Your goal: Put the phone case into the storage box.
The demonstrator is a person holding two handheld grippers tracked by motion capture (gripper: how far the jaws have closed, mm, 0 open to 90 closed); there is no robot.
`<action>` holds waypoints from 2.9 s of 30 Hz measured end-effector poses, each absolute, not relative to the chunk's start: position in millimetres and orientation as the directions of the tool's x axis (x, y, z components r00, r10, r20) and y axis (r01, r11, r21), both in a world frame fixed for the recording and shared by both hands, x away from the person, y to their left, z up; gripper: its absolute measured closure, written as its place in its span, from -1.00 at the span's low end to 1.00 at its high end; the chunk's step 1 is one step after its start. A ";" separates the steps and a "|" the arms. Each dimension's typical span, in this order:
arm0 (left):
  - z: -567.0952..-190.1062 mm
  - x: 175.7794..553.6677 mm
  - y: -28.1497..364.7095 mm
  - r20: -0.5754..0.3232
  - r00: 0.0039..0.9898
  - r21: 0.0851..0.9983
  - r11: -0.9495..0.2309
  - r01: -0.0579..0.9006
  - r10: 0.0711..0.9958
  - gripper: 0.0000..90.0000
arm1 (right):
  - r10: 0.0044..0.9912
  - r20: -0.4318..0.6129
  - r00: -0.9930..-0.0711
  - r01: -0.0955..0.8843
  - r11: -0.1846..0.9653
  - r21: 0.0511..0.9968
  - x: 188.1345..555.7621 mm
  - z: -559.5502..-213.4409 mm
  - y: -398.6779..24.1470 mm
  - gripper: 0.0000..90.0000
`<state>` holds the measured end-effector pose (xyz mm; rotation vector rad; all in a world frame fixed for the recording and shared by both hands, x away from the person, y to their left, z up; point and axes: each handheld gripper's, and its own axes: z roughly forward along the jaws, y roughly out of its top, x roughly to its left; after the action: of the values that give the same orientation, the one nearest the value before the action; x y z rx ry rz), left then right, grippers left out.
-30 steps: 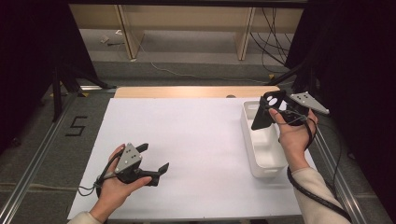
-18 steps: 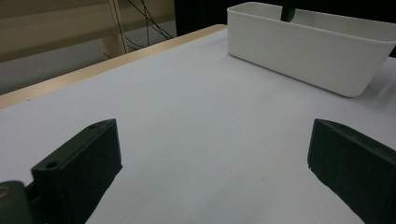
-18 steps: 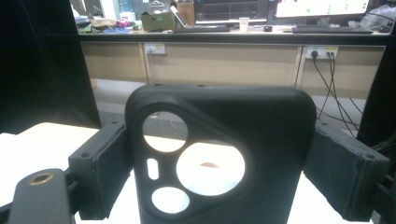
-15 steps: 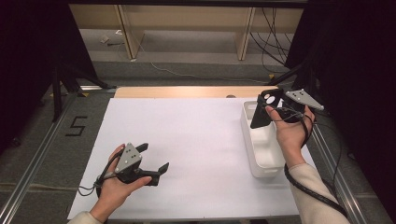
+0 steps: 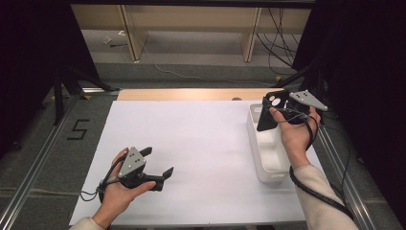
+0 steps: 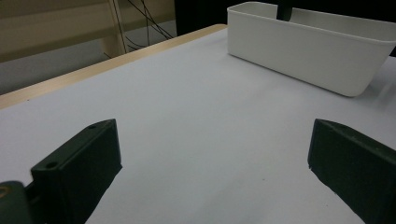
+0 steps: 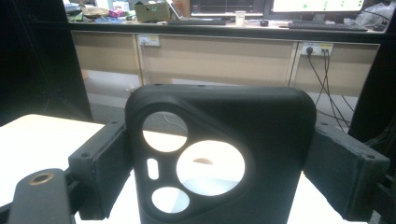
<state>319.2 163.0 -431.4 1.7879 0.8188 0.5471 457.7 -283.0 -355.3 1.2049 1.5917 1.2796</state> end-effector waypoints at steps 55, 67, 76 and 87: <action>-432.4 319.7 162.3 -0.019 0.664 0.936 -0.221 0.275 0.748 -0.95 | 0.969 -0.025 -0.246 0.261 0.091 0.961 483.3 -365.5 -276.5 -0.66; -432.6 319.6 162.0 -0.021 0.664 0.936 -0.219 0.277 0.747 -0.95 | 0.971 -0.025 -0.240 0.271 0.092 0.958 487.5 -367.6 -275.6 -0.66; -432.7 319.6 162.0 -0.022 0.665 0.935 -0.220 0.277 0.747 -0.95 | 0.971 -0.029 -0.239 0.274 0.096 0.957 490.6 -368.3 -274.6 -0.66; -432.9 319.6 161.9 -0.020 0.666 0.935 -0.222 0.277 0.746 -0.95 | 0.971 -0.024 -0.239 0.287 0.094 0.953 493.6 -369.6 -274.9 -0.66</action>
<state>319.6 161.9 -432.9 1.7942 0.8186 0.5380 493.6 -274.9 -369.6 1.2613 1.6381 1.1769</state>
